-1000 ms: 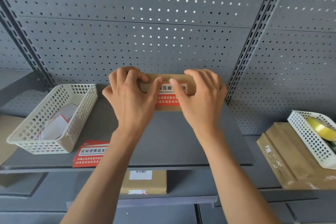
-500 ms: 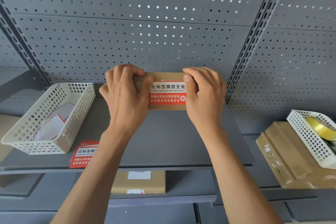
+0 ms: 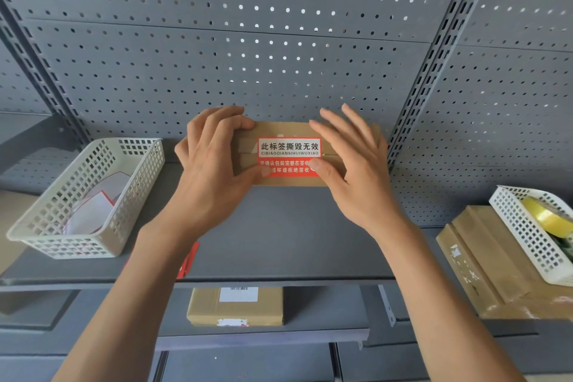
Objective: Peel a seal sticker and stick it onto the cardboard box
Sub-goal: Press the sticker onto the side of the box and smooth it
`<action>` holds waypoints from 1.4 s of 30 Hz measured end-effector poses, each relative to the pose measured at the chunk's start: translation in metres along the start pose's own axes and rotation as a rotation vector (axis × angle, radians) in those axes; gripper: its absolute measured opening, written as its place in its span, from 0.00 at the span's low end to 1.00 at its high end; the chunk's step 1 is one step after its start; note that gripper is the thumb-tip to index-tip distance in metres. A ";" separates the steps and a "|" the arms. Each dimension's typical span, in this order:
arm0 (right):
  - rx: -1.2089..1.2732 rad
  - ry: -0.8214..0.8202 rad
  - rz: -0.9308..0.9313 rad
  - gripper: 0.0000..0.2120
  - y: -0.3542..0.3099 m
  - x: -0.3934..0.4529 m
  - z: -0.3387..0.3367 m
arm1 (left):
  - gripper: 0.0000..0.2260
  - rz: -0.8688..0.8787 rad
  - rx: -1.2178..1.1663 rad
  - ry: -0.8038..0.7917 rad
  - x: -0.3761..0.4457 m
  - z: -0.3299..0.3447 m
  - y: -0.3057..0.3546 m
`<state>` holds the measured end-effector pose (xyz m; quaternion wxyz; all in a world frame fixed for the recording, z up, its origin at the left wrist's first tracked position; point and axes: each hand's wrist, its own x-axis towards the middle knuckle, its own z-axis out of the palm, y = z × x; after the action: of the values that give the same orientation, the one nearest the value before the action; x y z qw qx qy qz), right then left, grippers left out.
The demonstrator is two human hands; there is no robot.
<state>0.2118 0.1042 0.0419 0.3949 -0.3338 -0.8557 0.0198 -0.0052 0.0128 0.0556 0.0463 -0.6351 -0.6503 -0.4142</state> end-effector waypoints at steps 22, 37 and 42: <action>-0.115 -0.080 0.149 0.43 -0.014 0.004 -0.001 | 0.43 -0.048 0.082 0.106 0.001 0.014 0.010; 0.240 -0.173 0.153 0.31 0.001 0.001 -0.018 | 0.19 -0.039 -0.147 0.024 -0.002 -0.002 -0.001; 0.017 0.033 0.258 0.27 -0.021 0.007 0.001 | 0.18 -0.170 -0.130 0.142 -0.001 0.009 0.016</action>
<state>0.1961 0.0920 0.0518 0.4060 -0.4379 -0.7989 0.0719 0.0129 0.0153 0.0570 0.0157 -0.5482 -0.6688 -0.5020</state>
